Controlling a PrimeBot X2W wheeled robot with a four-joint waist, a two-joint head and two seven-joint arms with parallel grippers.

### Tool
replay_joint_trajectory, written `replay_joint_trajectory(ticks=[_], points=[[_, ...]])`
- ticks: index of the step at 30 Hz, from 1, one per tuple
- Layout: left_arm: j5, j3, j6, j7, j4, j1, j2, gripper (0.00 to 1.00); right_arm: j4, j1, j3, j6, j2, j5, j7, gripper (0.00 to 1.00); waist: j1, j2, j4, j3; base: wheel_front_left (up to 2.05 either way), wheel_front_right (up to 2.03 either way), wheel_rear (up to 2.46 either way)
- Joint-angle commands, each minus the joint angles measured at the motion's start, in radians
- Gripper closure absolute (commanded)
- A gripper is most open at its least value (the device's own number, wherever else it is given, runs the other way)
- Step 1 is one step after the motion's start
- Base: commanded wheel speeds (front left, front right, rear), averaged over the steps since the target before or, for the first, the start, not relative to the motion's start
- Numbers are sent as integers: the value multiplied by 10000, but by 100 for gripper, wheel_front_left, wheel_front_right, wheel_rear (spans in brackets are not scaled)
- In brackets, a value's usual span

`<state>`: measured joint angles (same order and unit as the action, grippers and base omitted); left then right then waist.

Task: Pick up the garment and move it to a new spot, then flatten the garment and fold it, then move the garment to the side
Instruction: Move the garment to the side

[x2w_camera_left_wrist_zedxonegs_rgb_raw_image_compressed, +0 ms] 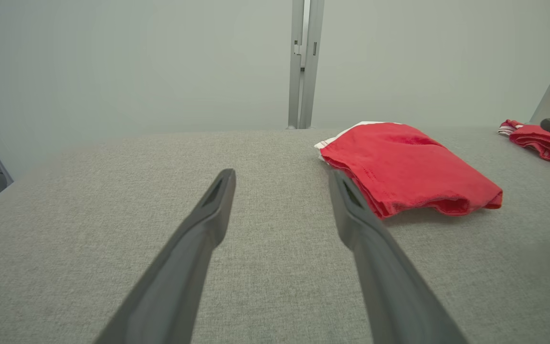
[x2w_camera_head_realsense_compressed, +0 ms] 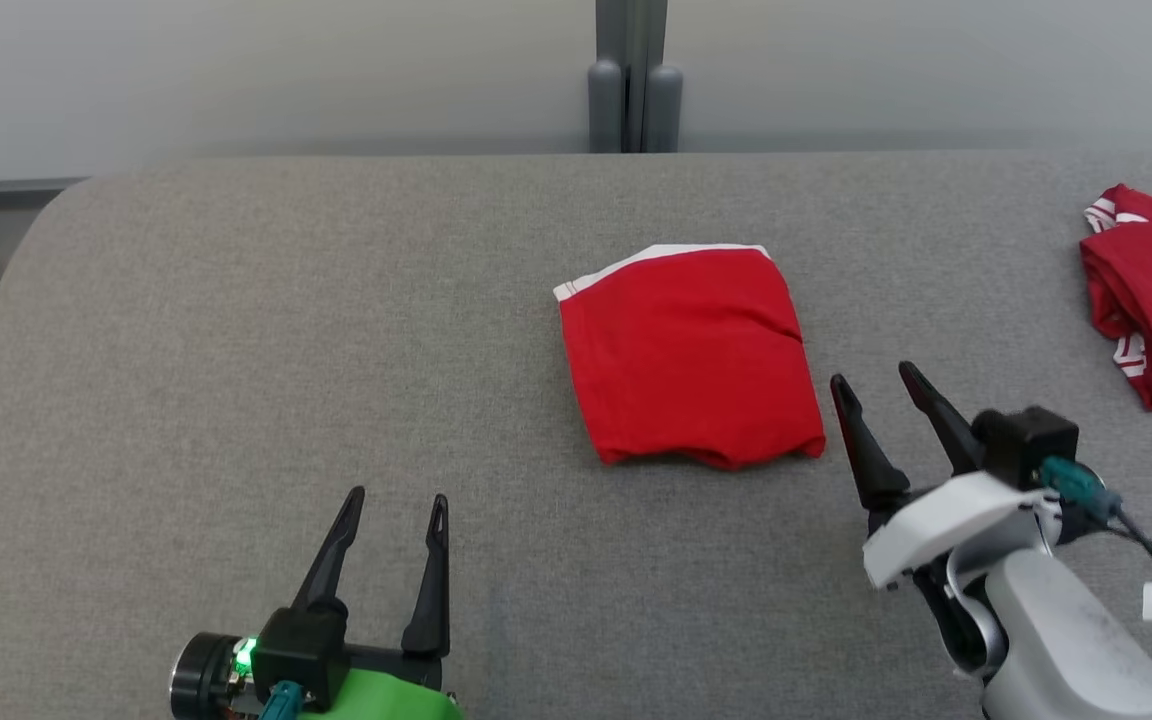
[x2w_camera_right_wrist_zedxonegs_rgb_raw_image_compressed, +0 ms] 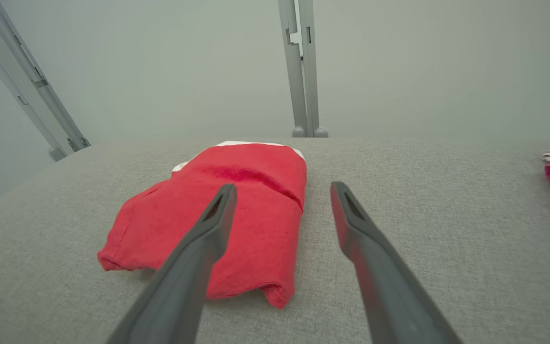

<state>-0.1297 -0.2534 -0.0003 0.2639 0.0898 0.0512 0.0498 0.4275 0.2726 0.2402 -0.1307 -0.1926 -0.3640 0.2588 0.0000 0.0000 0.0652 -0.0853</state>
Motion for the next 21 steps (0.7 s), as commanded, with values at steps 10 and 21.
replay_joint_trajectory(ticks=[10, 21], points=[[-71, -322, -59, 0, 151, -1079, 20, 0, 1931, 2977, 498, 5, -820, -3929, -3134, 0, 0, 0, 944, -1777, 0, 0, 0], [-200, -598, 23, 0, 240, -1533, 20, 0, 2129, 3811, 1157, 4, -1313, -5970, -4950, 100, 0, 0, 1020, -2290, 0, 0, 0]])
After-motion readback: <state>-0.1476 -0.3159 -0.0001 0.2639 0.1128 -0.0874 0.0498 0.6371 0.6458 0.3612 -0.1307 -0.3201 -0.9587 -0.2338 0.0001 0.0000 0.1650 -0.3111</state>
